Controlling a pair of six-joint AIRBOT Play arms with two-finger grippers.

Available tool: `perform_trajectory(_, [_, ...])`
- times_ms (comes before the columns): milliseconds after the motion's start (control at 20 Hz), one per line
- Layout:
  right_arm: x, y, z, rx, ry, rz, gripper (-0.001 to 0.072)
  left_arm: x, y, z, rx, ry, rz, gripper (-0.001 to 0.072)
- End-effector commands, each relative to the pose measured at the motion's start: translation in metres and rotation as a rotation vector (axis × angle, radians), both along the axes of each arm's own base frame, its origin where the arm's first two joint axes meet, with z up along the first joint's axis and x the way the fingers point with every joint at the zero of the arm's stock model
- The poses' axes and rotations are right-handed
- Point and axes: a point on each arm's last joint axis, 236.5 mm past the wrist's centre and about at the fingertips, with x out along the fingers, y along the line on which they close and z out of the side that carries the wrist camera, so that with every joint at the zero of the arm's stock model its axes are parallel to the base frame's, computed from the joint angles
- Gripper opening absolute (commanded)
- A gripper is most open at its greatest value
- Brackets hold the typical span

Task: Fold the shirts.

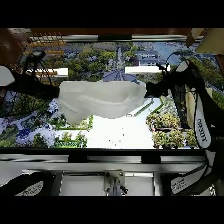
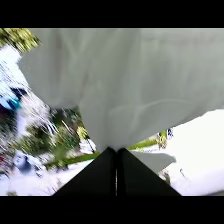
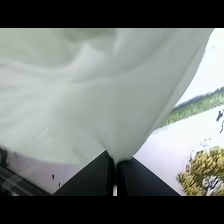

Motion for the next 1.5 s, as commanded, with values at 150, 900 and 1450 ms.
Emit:
perform_trajectory(150, [-0.045, -0.03, 0.41, -0.123, -1.176, -0.108, 0.0078, -0.062, 0.087, 0.347, -0.028, -0.949, 0.232, 0.0031])
perform_trajectory(900, [-0.166, -0.102, 0.395, -0.373, -0.976, -0.33, 0.0078, -0.128, 0.091, 0.354, -0.069, -1.016, 0.248, 0.0032])
perform_trajectory(1450, [0.064, -0.085, 0.056, -0.296, -0.352, -0.3, 0.0078, 0.132, 0.059, -0.031, 0.055, -0.046, 0.187, 0.0032])
